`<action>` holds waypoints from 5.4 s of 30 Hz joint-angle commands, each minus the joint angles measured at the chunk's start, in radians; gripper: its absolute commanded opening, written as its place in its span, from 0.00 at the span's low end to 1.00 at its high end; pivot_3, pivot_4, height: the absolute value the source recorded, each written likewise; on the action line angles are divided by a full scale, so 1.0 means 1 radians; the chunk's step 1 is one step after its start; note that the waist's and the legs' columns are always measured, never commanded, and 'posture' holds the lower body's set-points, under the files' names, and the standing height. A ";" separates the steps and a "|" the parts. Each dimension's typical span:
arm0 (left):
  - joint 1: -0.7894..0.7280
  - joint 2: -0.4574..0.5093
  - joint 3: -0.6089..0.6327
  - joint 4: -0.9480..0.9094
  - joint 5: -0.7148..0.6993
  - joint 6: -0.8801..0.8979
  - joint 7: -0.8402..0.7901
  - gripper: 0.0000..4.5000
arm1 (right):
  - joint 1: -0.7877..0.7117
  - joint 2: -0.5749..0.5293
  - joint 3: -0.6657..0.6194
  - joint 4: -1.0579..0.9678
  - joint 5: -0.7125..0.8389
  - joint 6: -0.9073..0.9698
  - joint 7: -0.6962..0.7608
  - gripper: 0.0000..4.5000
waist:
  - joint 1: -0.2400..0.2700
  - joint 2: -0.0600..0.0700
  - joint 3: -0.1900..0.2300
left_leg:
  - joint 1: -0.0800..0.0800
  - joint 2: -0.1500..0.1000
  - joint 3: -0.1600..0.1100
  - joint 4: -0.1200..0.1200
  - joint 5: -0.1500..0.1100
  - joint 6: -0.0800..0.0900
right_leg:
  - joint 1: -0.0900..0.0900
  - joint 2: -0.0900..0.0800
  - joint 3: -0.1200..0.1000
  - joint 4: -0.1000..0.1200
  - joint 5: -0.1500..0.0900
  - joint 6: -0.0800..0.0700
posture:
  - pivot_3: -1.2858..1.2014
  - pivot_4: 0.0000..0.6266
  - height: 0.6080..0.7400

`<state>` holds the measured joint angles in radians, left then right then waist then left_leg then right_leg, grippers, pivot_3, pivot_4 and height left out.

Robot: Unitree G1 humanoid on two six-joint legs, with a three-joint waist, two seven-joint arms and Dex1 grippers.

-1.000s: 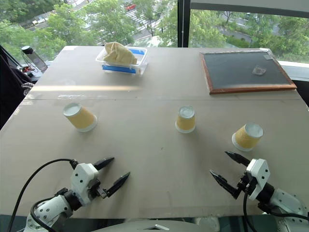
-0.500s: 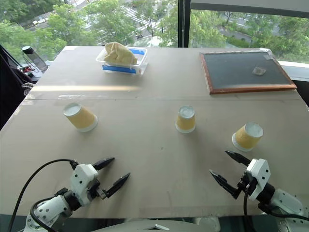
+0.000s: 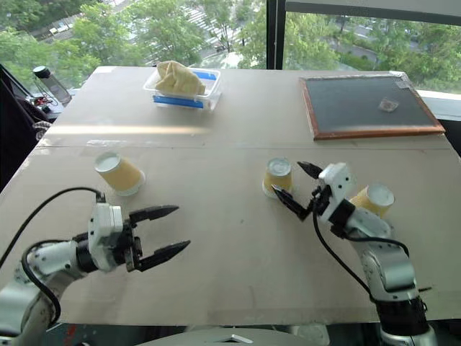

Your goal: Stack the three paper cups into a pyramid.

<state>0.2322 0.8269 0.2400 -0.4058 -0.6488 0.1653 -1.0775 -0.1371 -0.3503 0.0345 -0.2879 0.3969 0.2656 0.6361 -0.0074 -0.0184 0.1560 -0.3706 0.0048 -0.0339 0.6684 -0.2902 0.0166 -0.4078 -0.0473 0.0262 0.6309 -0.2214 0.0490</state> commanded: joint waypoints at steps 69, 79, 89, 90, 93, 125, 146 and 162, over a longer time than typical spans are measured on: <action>-0.598 0.018 -0.212 -0.072 -0.094 0.403 -0.024 1.00 | 0.405 -0.062 -0.484 -0.205 0.100 0.018 -0.080 0.99 | -0.007 0.002 0.004 | -0.001 -0.001 0.002 0.000 0.000 0.000 | -0.002 0.001 0.003 0.003 0.002 0.004 | 0.52 0.24 1.00; -0.600 0.019 -0.201 -0.084 -0.092 0.411 -0.024 1.00 | 0.419 -0.064 -0.501 -0.147 0.058 -0.115 -0.078 0.99 | -0.004 0.001 0.004 | -0.001 -0.001 0.002 0.000 0.000 0.000 | -0.002 0.001 0.003 0.002 0.002 0.004 | 0.52 0.24 1.00; -0.604 0.017 -0.202 -0.089 -0.093 0.414 -0.020 1.00 | 0.409 -0.066 -0.475 -0.087 0.045 -0.137 -0.086 0.99 | -0.005 0.001 0.004 | -0.001 -0.001 0.002 0.001 0.000 0.000 | -0.002 0.001 0.003 0.003 0.002 0.004 | 0.52 0.24 1.00; -0.603 0.018 -0.201 -0.090 -0.094 0.414 -0.021 1.00 | 0.406 -0.064 -0.473 -0.087 0.049 -0.128 -0.092 0.99 | -0.005 0.001 0.004 | -0.001 -0.001 0.002 0.001 0.000 0.000 | -0.002 0.001 0.004 0.003 0.002 0.004 | 0.52 0.24 1.00; -0.603 0.021 -0.199 -0.091 -0.092 0.413 -0.021 1.00 | 0.387 -0.060 -0.462 -0.079 0.069 -0.102 -0.097 0.93 | -0.005 0.001 0.004 | -0.001 -0.001 0.002 0.001 0.000 0.000 | -0.002 0.001 0.004 0.003 0.002 0.004 | 0.52 0.24 1.00; 0.065 -0.146 0.184 -0.254 0.025 0.270 0.299 1.00 | -0.206 0.141 0.203 0.105 -0.150 0.077 -0.132 0.49 | -0.004 -0.002 0.004 | 0.000 0.000 0.001 0.000 0.000 0.000 | -0.003 -0.001 0.005 0.004 0.000 0.000 | 0.52 0.24 1.00; 0.052 -0.144 0.171 -0.232 0.032 0.259 0.309 1.00 | -0.234 0.171 0.241 0.138 -0.202 0.096 -0.103 0.67 | -0.009 -0.002 0.004 | 0.001 0.000 0.000 0.000 0.000 0.000 | -0.003 -0.001 0.003 0.005 0.000 0.000 | 0.52 0.24 1.00; 0.147 -0.436 0.216 -0.256 0.095 0.040 0.478 1.00 | -0.013 -0.065 0.080 -0.036 -0.054 0.064 0.116 0.99 | -0.005 -0.002 0.004 | -0.002 0.000 0.000 0.000 0.000 0.000 | -0.003 -0.003 0.002 0.001 0.000 0.000 | 0.52 0.24 1.00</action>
<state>0.3541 0.4222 0.4351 -0.6509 -0.6108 0.2807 -0.6463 -0.1770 -0.3811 0.1581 -0.2540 0.2996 0.3461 0.6951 -0.0127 -0.0200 0.1598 -0.3721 0.0047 -0.0334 0.6687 -0.2901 0.0164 -0.4106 -0.0505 0.0287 0.6319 -0.2210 0.0492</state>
